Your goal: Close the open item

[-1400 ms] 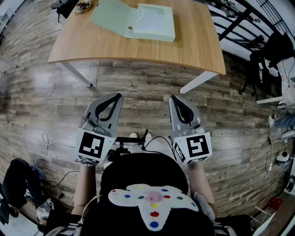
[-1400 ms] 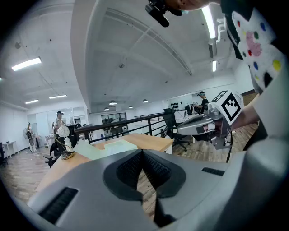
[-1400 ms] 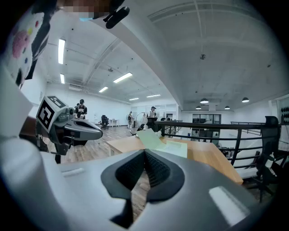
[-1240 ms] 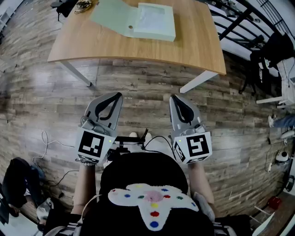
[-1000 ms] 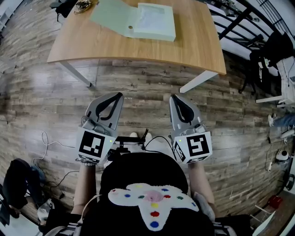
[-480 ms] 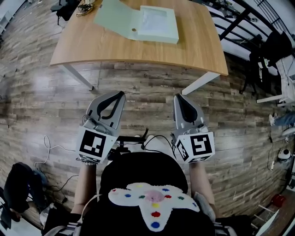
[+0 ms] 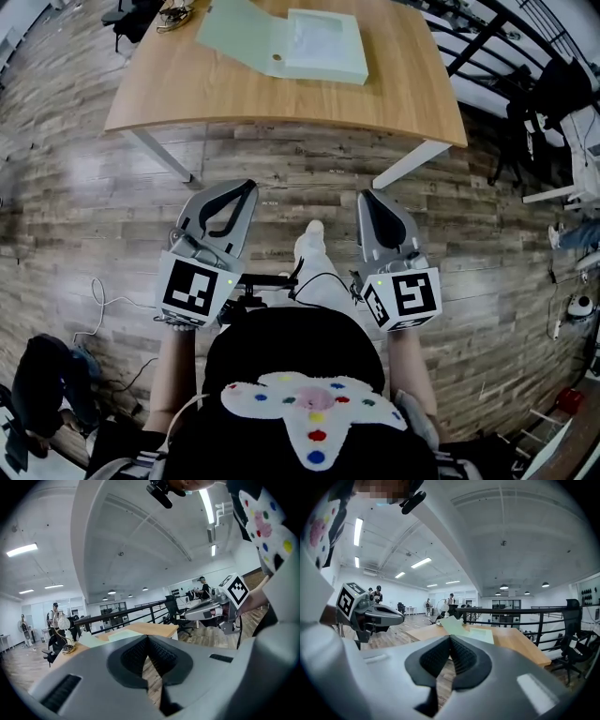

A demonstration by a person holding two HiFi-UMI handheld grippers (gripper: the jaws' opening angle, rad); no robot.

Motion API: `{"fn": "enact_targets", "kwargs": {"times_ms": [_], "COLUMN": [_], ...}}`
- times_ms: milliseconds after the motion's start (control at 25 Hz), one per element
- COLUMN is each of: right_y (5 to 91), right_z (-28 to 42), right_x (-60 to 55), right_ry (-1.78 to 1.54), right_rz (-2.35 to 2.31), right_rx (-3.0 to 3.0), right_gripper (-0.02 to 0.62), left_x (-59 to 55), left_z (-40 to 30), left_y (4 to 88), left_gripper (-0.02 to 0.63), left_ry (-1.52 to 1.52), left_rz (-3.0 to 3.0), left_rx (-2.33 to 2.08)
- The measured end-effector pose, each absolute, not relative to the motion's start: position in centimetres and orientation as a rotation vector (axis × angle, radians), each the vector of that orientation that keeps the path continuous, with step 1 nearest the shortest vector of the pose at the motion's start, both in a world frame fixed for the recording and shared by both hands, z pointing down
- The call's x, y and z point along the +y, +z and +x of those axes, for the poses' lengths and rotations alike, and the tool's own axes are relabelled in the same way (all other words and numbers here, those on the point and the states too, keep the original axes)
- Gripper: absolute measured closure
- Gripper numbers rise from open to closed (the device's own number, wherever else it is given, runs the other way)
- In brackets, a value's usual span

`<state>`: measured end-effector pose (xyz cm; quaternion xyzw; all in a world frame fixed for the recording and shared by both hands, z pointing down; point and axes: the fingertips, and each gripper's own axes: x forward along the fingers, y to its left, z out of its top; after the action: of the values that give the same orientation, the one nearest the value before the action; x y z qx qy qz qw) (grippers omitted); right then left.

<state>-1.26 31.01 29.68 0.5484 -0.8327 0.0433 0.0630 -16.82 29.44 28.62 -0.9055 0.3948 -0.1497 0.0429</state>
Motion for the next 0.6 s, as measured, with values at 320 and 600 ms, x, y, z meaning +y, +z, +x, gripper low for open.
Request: {"fn": "enact_targets", "kwargs": {"times_ms": [320, 600], "right_y": [30.6, 30.3], "right_z": [-0.7, -0.2], "right_x": [29.9, 26.3], "right_ry": [0.124, 0.076], "right_rz": [1.634, 1.606], "right_rx": [-2.476, -2.498], "right_gripper": [0.586, 0.586], "left_x": [28.0, 25.0], "left_z": [-16.4, -16.2], "left_y": [29.4, 29.8], "left_gripper": [0.601, 0.601], "left_ry": [-0.430, -0.441], "left_rz": [-2.797, -2.775], "left_rx": [1.231, 1.281]}}
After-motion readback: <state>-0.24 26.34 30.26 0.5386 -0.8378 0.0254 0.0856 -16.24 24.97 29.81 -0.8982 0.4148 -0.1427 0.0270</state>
